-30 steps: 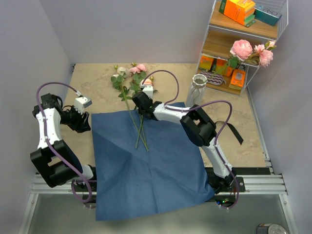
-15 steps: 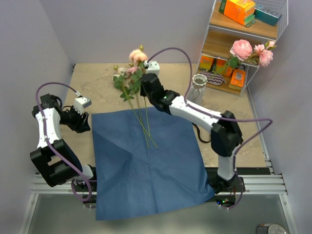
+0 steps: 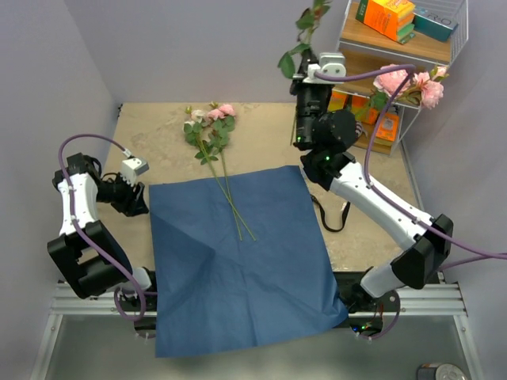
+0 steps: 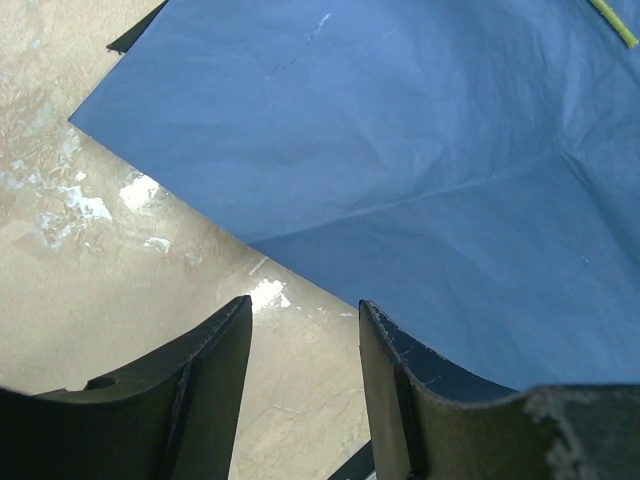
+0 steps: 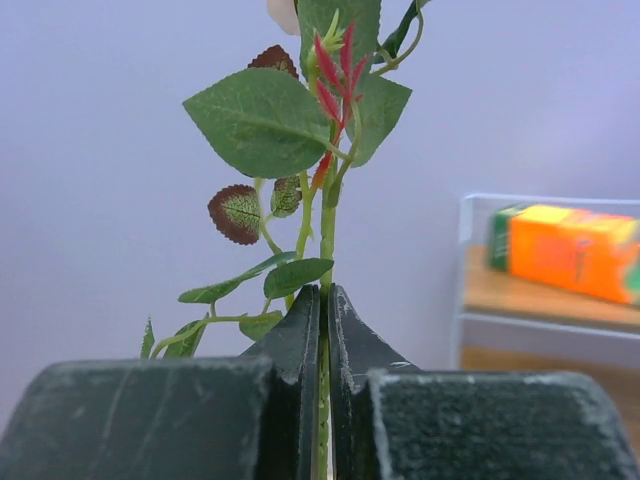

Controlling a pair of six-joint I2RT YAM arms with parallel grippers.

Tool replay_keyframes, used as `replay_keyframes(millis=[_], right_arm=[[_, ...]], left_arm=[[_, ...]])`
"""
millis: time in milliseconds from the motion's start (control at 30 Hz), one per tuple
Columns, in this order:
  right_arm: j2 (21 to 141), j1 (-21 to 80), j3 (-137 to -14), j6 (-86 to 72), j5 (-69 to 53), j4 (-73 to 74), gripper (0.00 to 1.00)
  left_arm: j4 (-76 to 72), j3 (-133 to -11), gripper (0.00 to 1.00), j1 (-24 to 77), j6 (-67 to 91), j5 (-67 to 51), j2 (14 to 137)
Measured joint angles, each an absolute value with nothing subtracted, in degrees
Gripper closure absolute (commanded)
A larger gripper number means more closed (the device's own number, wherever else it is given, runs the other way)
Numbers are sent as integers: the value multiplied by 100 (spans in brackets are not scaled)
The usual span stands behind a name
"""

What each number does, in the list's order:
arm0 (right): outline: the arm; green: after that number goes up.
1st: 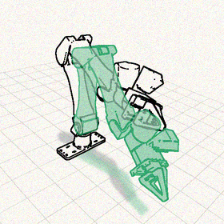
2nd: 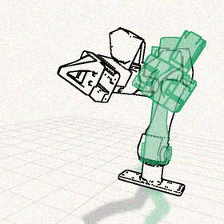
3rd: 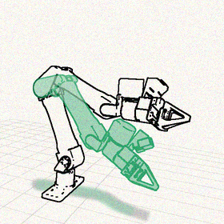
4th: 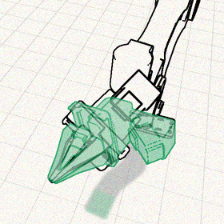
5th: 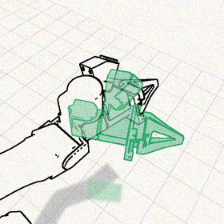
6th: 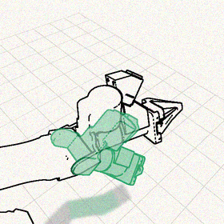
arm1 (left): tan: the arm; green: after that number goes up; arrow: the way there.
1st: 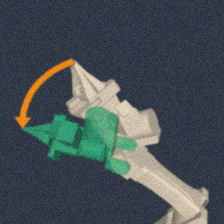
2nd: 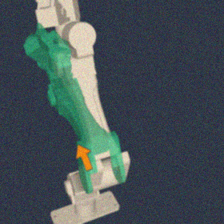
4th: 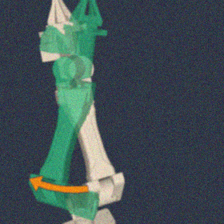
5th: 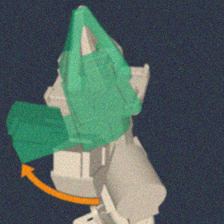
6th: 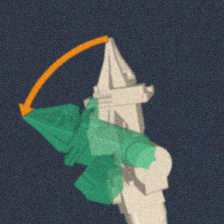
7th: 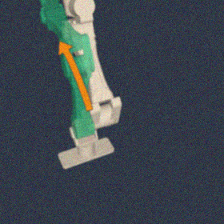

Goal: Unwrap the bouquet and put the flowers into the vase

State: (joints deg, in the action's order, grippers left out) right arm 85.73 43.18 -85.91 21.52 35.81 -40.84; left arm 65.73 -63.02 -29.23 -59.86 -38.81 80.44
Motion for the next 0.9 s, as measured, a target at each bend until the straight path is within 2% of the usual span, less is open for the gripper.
replay_keyframes(millis=[233, 600, 833, 900], right_arm=[[9146, 3776, -8726, 3830, 3844, -5802, 100], [9559, 3210, -8726, 4576, 3802, -6606, 100], [9642, 2993, -8694, 4593, 3802, -7120, 100], [9758, 2987, -8685, 4591, 3802, -7269, 100]], left_arm=[[6672, -6418, 48, -2923, -6045, -3983, 8259], [6724, -6665, 47, -2926, -6066, -4042, 8372], [6792, -6838, 31, -2928, -6064, -4056, 8399], [6820, -6860, 20, -2930, -6062, -4056, 8401]])
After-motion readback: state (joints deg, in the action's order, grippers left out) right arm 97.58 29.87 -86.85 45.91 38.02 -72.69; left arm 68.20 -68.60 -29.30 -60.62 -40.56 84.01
